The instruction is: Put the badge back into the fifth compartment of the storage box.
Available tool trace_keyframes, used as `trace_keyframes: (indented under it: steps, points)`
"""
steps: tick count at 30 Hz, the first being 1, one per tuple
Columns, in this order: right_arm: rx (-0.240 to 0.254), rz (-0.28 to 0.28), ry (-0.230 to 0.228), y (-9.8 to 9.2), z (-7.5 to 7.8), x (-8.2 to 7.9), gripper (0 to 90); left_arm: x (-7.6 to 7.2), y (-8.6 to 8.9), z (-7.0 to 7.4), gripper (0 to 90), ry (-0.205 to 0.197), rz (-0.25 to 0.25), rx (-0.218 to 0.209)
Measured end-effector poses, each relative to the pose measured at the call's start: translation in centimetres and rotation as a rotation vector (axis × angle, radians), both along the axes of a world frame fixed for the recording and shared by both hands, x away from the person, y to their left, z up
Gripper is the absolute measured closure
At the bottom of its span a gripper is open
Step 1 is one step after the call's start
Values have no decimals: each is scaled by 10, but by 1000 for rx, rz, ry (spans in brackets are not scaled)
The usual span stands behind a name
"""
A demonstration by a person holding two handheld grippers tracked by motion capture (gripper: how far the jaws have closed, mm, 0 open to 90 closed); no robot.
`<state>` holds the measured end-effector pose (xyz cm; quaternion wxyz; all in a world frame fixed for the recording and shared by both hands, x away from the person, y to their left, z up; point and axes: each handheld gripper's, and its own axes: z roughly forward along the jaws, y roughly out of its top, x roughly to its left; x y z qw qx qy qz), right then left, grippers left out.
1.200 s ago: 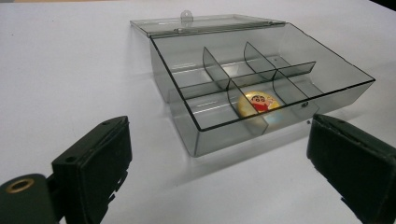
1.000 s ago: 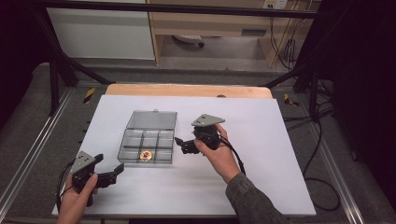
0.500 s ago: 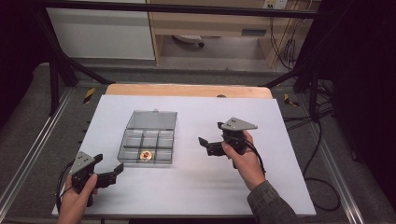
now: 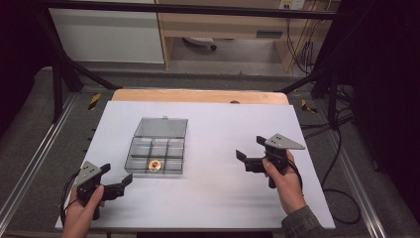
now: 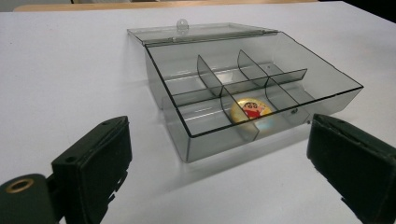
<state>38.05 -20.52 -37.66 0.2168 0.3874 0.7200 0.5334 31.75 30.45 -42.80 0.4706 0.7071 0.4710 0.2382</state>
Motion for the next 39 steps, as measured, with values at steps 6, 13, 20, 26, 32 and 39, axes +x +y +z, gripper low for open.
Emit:
trace_keyframes:
  steps: [6,13,20,26,32,39]
  points:
    - [14,-48,4,-22,-7,-10,51,-1,0,1,66,1,2,1]
    - [12,-93,24,-41,-21,-19,52,-2,-2,1,66,-2,2,-4]
    - [11,-132,37,-54,-32,-24,50,-3,-3,2,66,-5,1,-4]
    - [-6,-152,51,-59,-42,-24,48,-2,-2,2,66,-8,2,-6]
    - [-10,-154,77,-59,-51,-23,48,-2,-1,3,66,-10,3,-2]
    - [-76,-166,146,-53,-66,-17,46,-2,-2,3,66,-10,3,-2]
